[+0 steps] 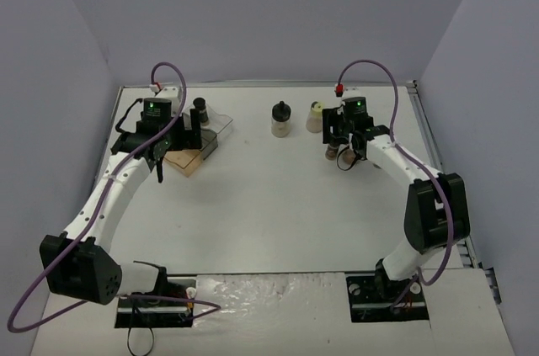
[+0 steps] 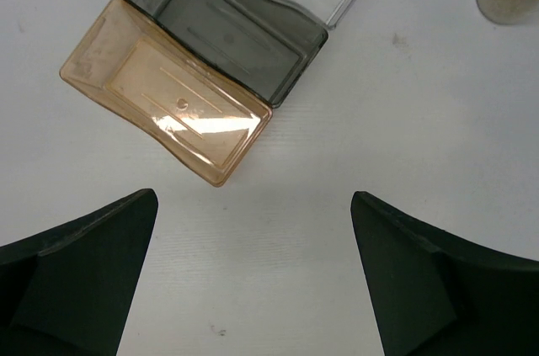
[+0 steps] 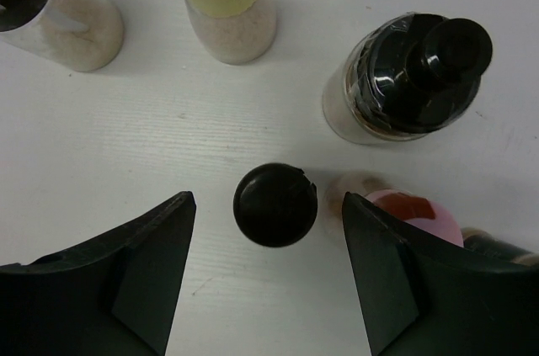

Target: Organize the condiment bottles

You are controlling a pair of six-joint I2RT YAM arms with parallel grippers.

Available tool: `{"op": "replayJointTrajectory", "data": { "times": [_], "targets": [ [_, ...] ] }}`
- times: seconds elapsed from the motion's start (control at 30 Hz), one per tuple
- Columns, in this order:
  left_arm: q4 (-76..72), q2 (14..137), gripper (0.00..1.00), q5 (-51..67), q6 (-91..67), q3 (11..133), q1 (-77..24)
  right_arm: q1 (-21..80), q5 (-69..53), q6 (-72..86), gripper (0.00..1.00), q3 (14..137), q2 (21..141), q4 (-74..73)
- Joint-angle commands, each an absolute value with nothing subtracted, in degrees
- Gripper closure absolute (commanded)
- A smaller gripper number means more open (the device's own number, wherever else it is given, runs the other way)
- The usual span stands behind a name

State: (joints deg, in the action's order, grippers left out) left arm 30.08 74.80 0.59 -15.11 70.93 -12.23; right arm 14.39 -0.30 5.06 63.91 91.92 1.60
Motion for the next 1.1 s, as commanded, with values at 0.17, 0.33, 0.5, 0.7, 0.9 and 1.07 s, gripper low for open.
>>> {"op": "replayJointTrajectory", "data": {
  "times": [0.17,0.33,0.5,0.7,0.9,1.07],
  "targets": [
    [24.13,70.22,0.03,0.53,-13.36,65.98,-12.74,14.89,-1.26,2.0,0.43,67.15,97.79,7.73],
    [23.97,70.04,0.03,0.53,-13.8,65.57,-12.74,17.28,-0.83,1.01,0.73,67.4,98.44,7.48],
    [24.17,69.96,0.03,0.53,-13.62,65.57,-12.66,24.91,-0.96,1.93,0.86,68.81,98.44,7.56],
    [23.49,69.85,0.03,1.66,-13.8,65.22,-12.66,36.71,-0.18,2.32,0.83,72.81,101.68,7.49],
    [21.99,69.82,0.03,5.87,-14.12,64.61,-12.8,42.16,-0.18,2.52,0.77,75.31,105.78,7.73],
    [21.36,69.86,0.03,8.14,-13.91,64.26,-14.81,43.3,-0.5,2.62,0.63,75.25,107.79,7.82]
  ]
}}
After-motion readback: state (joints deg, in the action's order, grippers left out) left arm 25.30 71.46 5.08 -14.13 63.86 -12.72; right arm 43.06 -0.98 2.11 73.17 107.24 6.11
